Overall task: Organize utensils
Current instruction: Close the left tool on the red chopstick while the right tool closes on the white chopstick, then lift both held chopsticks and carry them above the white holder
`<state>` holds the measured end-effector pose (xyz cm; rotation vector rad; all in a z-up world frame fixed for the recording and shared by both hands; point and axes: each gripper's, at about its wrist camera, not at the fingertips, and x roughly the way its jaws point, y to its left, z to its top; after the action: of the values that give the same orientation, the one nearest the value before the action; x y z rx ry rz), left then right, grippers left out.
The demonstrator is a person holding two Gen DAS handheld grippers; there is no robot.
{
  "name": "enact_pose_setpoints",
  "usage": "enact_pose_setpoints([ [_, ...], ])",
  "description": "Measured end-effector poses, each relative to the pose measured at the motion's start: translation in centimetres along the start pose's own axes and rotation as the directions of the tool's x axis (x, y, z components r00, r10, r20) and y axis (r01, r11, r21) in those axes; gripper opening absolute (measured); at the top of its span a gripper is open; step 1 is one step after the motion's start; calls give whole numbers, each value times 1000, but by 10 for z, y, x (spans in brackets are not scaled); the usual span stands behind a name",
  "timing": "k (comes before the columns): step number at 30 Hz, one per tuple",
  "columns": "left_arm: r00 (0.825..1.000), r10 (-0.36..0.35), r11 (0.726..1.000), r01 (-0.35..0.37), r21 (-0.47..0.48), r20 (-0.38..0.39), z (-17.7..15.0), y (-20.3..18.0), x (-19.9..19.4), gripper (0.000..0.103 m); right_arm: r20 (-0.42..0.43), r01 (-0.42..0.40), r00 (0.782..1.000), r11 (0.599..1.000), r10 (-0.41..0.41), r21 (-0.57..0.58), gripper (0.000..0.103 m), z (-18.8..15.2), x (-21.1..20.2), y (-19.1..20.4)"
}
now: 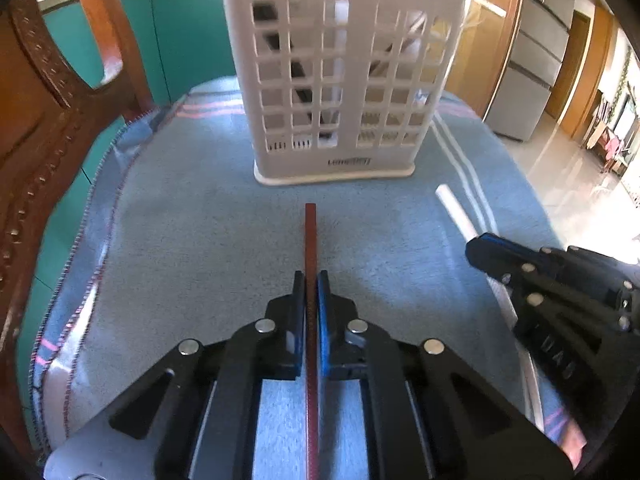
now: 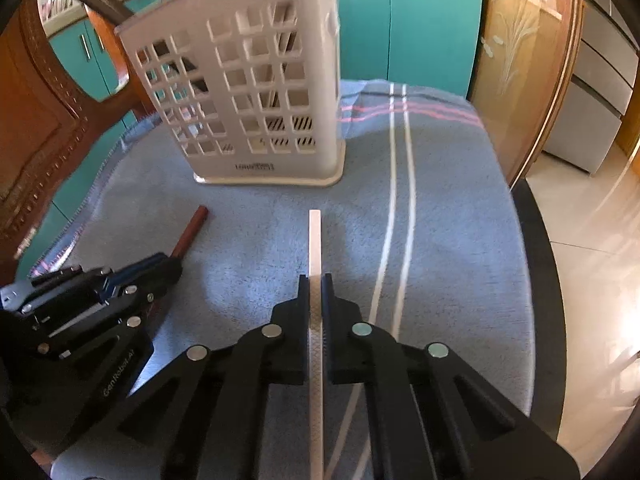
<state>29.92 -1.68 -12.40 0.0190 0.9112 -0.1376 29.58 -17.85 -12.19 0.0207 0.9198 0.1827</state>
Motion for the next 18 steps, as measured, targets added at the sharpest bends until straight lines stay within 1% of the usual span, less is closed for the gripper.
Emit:
enact_pose_setpoints([
  [2, 999, -11, 1000, 11, 6, 39, 0, 2, -20, 7, 42, -20, 999, 1000, 20, 2, 6, 3, -16, -2],
  [5, 994, -37, 999, 37, 2, 101, 3, 5, -54, 7, 119, -60, 991, 998, 58, 16, 6, 6, -53, -6],
  [9, 972, -88, 996, 93, -13, 218, 15, 11, -111, 7, 210, -130, 971, 990, 117, 49, 6, 9, -103, -17],
  [10, 961, -104, 994, 111, -16, 257, 20, 13, -130, 7, 238, -149, 962, 987, 131, 57, 6, 12, -118, -21],
  [12, 947, -119, 991, 130, -14, 300, 28, 13, -152, 7, 287, -172, 947, 983, 146, 67, 6, 21, -142, -23],
  [13, 936, -127, 991, 137, -7, 329, 35, 15, -166, 7, 310, -182, 939, 981, 152, 72, 6, 27, -153, -25],
  [15, 911, -130, 991, 136, 14, 392, 56, 14, -189, 7, 351, -204, 921, 976, 166, 74, 6, 38, -171, -27],
  [16, 904, -130, 991, 133, 21, 407, 63, 14, -195, 7, 384, -214, 907, 974, 172, 70, 6, 47, -182, -28],
  [18, 882, -126, 991, 128, 27, 454, 88, 16, -214, 7, 432, -215, 887, 974, 164, 72, 6, 66, -198, -28],
])
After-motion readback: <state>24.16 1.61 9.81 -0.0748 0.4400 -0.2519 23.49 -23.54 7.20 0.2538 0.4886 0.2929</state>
